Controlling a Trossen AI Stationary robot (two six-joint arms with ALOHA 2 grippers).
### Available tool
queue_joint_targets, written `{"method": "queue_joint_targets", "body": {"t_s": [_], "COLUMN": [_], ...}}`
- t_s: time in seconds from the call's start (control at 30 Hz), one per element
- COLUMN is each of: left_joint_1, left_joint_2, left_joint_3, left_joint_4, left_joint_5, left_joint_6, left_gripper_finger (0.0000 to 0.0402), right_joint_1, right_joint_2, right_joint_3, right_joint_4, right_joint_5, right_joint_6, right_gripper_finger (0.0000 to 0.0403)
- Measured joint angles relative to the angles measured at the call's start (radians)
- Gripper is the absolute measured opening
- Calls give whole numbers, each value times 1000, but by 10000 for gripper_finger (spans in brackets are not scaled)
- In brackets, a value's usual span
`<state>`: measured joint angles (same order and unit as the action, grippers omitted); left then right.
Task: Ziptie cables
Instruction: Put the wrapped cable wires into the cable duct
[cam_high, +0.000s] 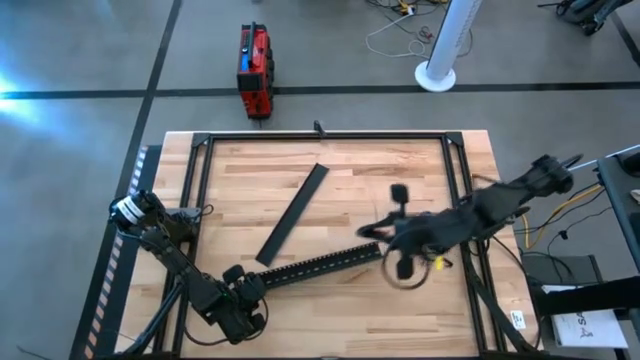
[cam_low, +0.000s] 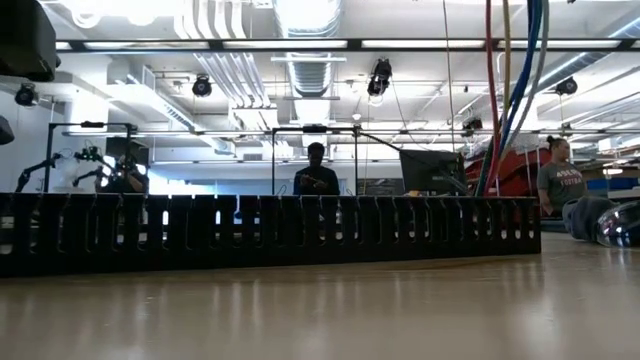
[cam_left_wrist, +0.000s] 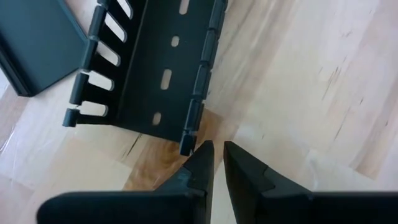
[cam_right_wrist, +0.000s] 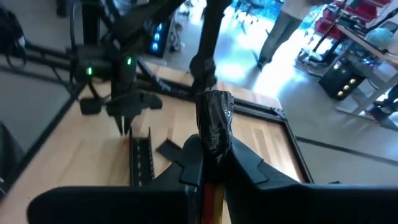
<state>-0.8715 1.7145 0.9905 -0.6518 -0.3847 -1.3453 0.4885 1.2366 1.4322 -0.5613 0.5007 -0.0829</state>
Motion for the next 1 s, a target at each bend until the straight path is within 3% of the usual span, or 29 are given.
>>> {"method": "queue_joint_targets", "body": {"t_s": [0.3,0.47,0.63,0.77,0.87,1.0], "left_joint_1": [3,20,51,65,67,67], "left_joint_2": [0,0,-2,-10,-12,-12], "left_joint_3": [0,0,30,101,176,250], "left_joint_4": [23,59,47,-54,-185,-265], "left_joint_5": [-57,-127,-134,-155,-211,-384], "left_joint_6": [4,71,168,218,232,266], "left_gripper_finger": [22,22,23,29,43,76], "right_joint_1": [2,2,2,4,5,5], "right_joint_2": [-85,-64,-24,-8,2,30], "right_joint_3": [0,0,0,0,0,0], "right_joint_4": [52,145,264,336,397,529], "right_joint_5": [65,76,77,71,69,68], "right_joint_6": [-48,-71,-95,-101,-107,-142], "right_gripper_finger": [21,21,21,21,21,21]}}
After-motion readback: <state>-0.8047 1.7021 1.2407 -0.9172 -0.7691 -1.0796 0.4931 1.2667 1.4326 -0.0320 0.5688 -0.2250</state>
